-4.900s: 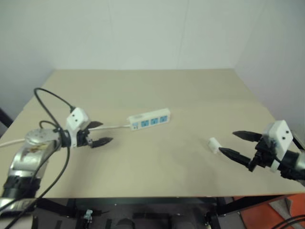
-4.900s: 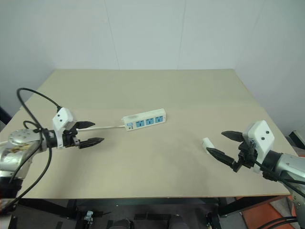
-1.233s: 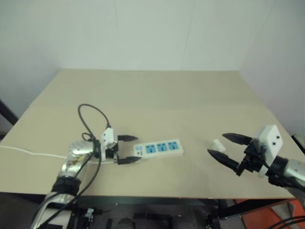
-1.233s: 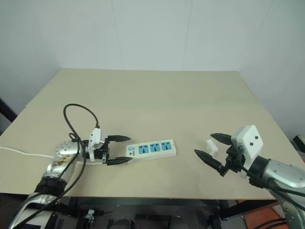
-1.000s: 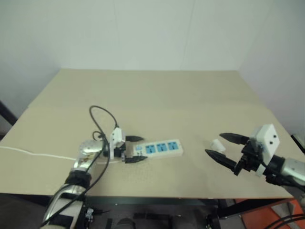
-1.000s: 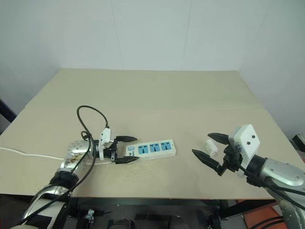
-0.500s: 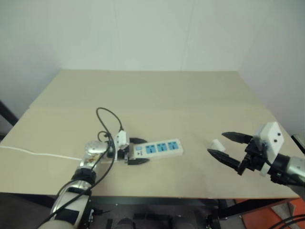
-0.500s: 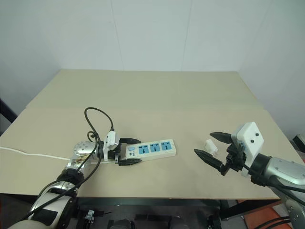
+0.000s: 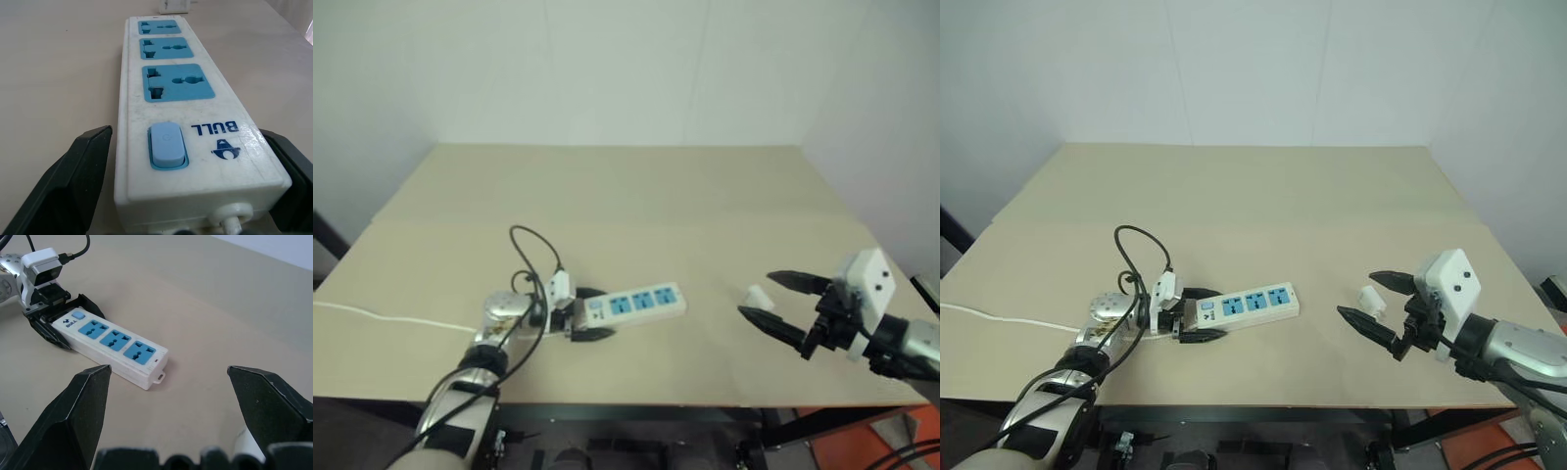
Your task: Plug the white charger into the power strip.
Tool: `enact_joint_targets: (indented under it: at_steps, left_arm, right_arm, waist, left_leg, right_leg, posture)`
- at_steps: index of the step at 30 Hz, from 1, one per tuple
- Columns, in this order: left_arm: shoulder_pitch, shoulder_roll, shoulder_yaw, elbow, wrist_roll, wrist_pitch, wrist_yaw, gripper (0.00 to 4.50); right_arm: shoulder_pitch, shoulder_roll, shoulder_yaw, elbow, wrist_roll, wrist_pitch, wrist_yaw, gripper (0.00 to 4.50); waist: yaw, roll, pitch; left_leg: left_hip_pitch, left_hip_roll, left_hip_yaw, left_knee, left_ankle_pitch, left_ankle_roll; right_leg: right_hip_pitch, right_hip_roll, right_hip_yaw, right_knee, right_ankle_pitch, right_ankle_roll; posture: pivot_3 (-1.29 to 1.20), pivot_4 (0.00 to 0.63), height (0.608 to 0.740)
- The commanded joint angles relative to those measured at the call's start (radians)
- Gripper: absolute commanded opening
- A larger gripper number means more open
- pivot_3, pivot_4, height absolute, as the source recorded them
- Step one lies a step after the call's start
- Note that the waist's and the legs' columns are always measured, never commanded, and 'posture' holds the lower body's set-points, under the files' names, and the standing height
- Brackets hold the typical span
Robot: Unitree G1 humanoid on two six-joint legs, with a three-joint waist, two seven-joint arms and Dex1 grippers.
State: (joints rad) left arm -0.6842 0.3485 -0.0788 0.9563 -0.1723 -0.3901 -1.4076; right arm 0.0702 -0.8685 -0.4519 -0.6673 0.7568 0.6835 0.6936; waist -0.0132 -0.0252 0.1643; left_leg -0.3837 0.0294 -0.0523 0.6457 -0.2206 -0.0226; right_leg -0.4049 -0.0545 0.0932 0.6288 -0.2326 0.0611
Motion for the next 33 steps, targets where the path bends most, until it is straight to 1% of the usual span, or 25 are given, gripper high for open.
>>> enact_joint_targets:
  at_steps: [1, 4, 7, 9, 10, 18, 23, 26, 28, 30, 33]
  left_arm:
    - [0.032, -0.045, -0.014, 0.026, 0.018, 0.004, 0.017, 4.49]
    - [0.042, -0.062, -0.014, 0.032, 0.026, 0.009, 0.015, 4.49]
    - [0.047, -0.059, -0.015, 0.041, 0.030, 0.012, -0.015, 3.91]
    - [0.044, -0.056, -0.013, 0.046, 0.030, 0.015, -0.027, 3.41]
    - [0.041, -0.055, -0.012, 0.049, 0.032, 0.014, -0.028, 3.31]
    - [0.026, -0.053, -0.017, 0.026, 0.028, 0.002, -0.076, 3.31]
    - [0.010, -0.062, -0.027, 0.016, 0.030, -0.008, -0.126, 3.31]
    - [0.003, -0.071, -0.029, 0.018, 0.037, -0.014, -0.131, 3.31]
    - [0.000, -0.077, -0.029, 0.023, 0.043, -0.024, -0.125, 3.31]
    - [-0.004, -0.083, -0.031, 0.030, 0.050, -0.040, -0.118, 3.31]
    - [-0.009, -0.089, -0.038, 0.039, 0.057, -0.053, -0.121, 3.31]
  right_arm:
    - [-0.016, -0.015, -0.029, -0.024, 0.015, 0.001, -0.003, 4.50]
    - [-0.017, -0.019, -0.030, -0.024, 0.017, 0.005, -0.002, 4.50]
    - [-0.021, -0.021, -0.031, -0.023, 0.022, 0.008, -0.003, 4.50]
    - [-0.024, -0.023, -0.029, -0.021, 0.022, 0.007, -0.003, 4.50]
    - [-0.025, -0.024, -0.028, -0.019, 0.022, 0.006, -0.003, 4.50]
    - [-0.042, -0.030, -0.013, 0.004, 0.015, 0.007, 0.004, 4.50]
    - [-0.093, -0.086, 0.005, 0.060, 0.011, 0.052, 0.003, 4.50]
    - [-0.200, -0.149, 0.049, 0.115, 0.019, 0.166, -0.052, 4.50]
    - [-0.326, -0.178, 0.105, 0.173, 0.032, 0.308, -0.130, 4.50]
    - [-0.500, -0.172, 0.163, 0.274, 0.054, 0.506, -0.204, 4.50]
    - [-0.774, -0.135, 0.262, 0.469, 0.024, 0.765, -0.261, 4.50]
  waist:
    - [0.005, 0.001, -0.001]
    - [0.009, 0.002, -0.003]
    - [0.012, 0.003, -0.003]
    - [0.012, 0.004, -0.004]
    - [0.011, 0.004, -0.004]
    - [0.011, 0.004, -0.004]
    - [0.010, 0.004, -0.004]
    - [0.006, 0.004, -0.004]
    - [0.005, 0.004, -0.004]
    - [0.002, 0.004, -0.004]
    - [0.003, 0.005, -0.004]
  left_leg:
    - [0.000, 0.000, 0.000, 0.000, 0.000, 0.000]
    - [0.000, -0.001, 0.000, 0.000, 0.000, 0.000]
    - [0.000, -0.002, 0.000, 0.000, 0.000, 0.000]
    - [0.000, -0.002, 0.000, 0.000, 0.000, 0.000]
    - [0.000, -0.002, 0.000, 0.000, 0.000, 0.000]
    - [0.000, -0.002, 0.000, 0.000, 0.000, 0.000]
    - [0.000, -0.002, 0.000, 0.000, 0.000, 0.000]
    - [-0.001, -0.002, 0.000, 0.000, 0.000, 0.000]
    - [-0.001, -0.002, -0.001, 0.000, 0.000, 0.000]
    - [-0.001, -0.002, 0.000, 0.000, 0.000, 0.000]
    - [-0.002, -0.002, 0.000, 0.000, 0.000, 0.000]
  right_leg:
    - [0.000, 0.000, 0.000, 0.000, 0.000, 0.000]
    - [0.001, -0.001, 0.000, -0.001, 0.000, 0.001]
    - [0.001, -0.002, 0.000, -0.001, -0.001, 0.002]
    - [0.001, -0.002, 0.000, -0.001, -0.001, 0.002]
    - [0.001, -0.002, 0.000, -0.001, -0.001, 0.002]
    - [0.001, -0.002, 0.000, -0.001, -0.001, 0.002]
    - [0.001, -0.002, 0.000, -0.002, -0.001, 0.002]
    - [0.001, -0.002, -0.001, -0.002, -0.001, 0.002]
    - [0.000, -0.002, -0.001, -0.002, -0.001, 0.002]
    - [0.000, -0.003, -0.001, -0.002, -0.001, 0.001]
    - [-0.001, -0.003, -0.001, -0.002, 0.000, 0.001]
  posture:
    - [0.00, 0.150, 0.740]
    - [0.00, 0.150, 0.740]
    - [0.00, 0.150, 0.740]
    - [0.00, 0.150, 0.740]
    - [0.00, 0.150, 0.740]
    - [0.00, 0.150, 0.740]
    - [0.00, 0.150, 0.740]
    - [0.00, 0.150, 0.740]
    - [0.00, 0.150, 0.740]
    - [0.00, 0.150, 0.740]
    - [0.00, 0.150, 0.740]
